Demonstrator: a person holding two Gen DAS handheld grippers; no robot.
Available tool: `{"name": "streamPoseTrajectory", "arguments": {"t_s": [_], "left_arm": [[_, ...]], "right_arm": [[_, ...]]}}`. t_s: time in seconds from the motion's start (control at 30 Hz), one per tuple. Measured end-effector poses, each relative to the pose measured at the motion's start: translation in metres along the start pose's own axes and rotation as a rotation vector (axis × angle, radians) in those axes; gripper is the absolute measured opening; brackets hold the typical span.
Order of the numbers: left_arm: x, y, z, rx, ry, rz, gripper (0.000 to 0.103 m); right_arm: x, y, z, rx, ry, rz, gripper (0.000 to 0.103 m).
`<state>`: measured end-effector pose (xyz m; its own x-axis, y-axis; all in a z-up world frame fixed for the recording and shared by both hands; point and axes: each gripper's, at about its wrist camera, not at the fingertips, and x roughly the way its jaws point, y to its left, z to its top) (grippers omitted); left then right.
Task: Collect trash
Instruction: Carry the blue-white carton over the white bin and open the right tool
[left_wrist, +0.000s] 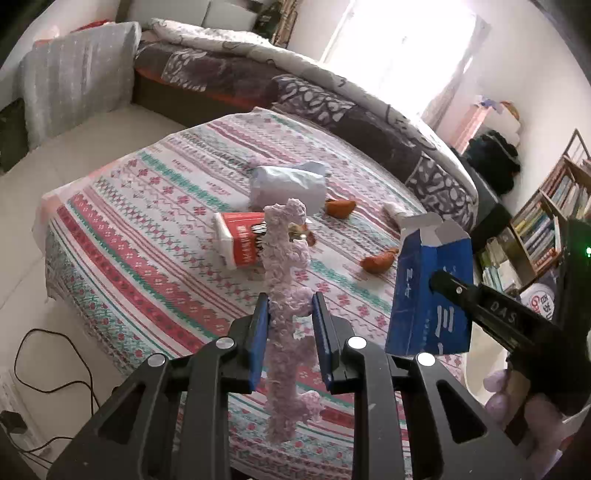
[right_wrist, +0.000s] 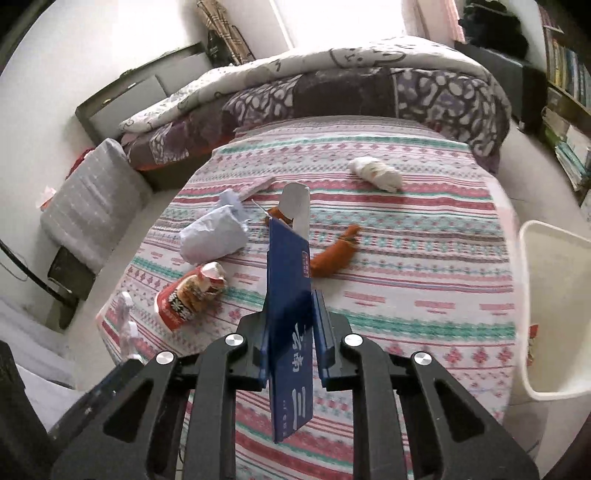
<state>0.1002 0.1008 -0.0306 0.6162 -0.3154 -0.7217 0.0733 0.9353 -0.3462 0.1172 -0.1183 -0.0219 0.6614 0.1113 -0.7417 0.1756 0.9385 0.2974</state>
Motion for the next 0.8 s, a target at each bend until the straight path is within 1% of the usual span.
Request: {"name": "streamPoseTrajectory", "arguments": {"t_s": [0.27, 0.47, 0.7, 0.8], "left_arm": [[-0.008, -0.037, -0.003, 0.071, -0.009, -0.013, 0.024], [-0.006, -0.072, -0.011, 0.123, 0.005, -0.037, 0.024], [0.004, -0.122, -0.026, 0.207, 0.041, -0.073, 0.024], [0.008, -0.144, -0.031, 0.250, 0.054, -0.087, 0.024]], "right_arm": [[-0.029, -0.039, -0.004, 0.055, -0.039, -0.013, 0.018], [-0.051, -0.077, -0.008, 0.107, -0.066, -0.031, 0.018], [-0.074, -0.136, -0.010, 0.193, -0.099, -0.089, 0.018], [-0.082, -0.168, -0.011, 0.247, -0.107, -0.131, 0.018]]}}
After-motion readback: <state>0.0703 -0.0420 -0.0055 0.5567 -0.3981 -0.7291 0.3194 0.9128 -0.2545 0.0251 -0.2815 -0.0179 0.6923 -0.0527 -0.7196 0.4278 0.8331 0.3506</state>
